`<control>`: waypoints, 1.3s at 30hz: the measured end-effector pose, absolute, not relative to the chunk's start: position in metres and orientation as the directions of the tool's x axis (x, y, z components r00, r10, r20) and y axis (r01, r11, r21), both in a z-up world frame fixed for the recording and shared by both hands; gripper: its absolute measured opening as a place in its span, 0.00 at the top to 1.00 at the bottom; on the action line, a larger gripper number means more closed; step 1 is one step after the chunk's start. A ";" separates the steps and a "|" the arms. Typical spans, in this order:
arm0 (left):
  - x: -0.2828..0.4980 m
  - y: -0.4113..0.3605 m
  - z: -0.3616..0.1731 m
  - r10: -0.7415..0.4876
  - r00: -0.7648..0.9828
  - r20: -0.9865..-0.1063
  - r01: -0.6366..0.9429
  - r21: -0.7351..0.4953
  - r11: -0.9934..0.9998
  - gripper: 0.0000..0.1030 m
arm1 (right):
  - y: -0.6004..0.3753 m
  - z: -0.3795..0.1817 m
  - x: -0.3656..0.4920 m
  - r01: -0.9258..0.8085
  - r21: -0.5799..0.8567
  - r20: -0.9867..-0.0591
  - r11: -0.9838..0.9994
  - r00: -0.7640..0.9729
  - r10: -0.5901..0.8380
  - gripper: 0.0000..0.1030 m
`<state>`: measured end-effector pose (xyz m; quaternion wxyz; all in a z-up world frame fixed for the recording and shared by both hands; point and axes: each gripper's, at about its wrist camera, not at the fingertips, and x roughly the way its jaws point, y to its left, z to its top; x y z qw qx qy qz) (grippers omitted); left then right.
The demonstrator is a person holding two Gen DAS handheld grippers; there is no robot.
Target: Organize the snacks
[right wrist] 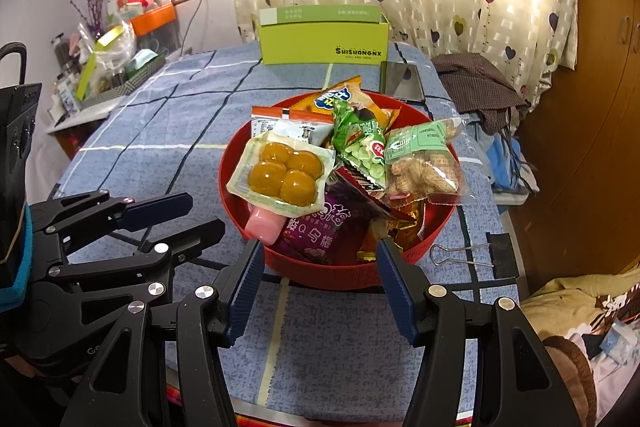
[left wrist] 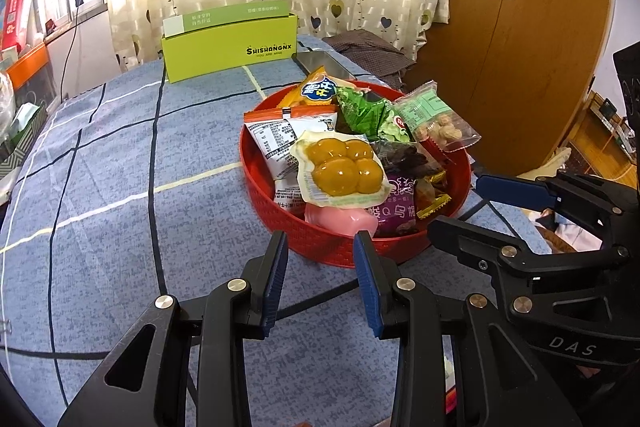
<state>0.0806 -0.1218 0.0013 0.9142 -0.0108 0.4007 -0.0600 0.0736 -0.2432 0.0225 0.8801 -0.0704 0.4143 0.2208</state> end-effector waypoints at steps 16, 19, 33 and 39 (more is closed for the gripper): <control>0.080 -0.122 0.002 -0.111 0.672 -0.733 0.099 -0.060 0.993 0.66 | -0.244 0.023 0.074 -0.446 0.059 -0.761 0.893 0.559 0.330 0.44; 0.080 -0.123 0.001 -0.107 0.672 -0.733 0.098 -0.054 0.994 0.66 | -0.243 0.023 0.074 -0.447 0.059 -0.761 0.893 0.559 0.330 0.44; 0.081 -0.124 0.001 -0.102 0.670 -0.736 0.097 -0.049 0.994 0.66 | -0.244 0.023 0.075 -0.445 0.059 -0.762 0.894 0.558 0.328 0.44; 0.081 -0.124 0.001 -0.099 0.667 -0.739 0.095 -0.047 0.994 0.66 | -0.244 0.023 0.075 -0.446 0.060 -0.762 0.893 0.557 0.329 0.44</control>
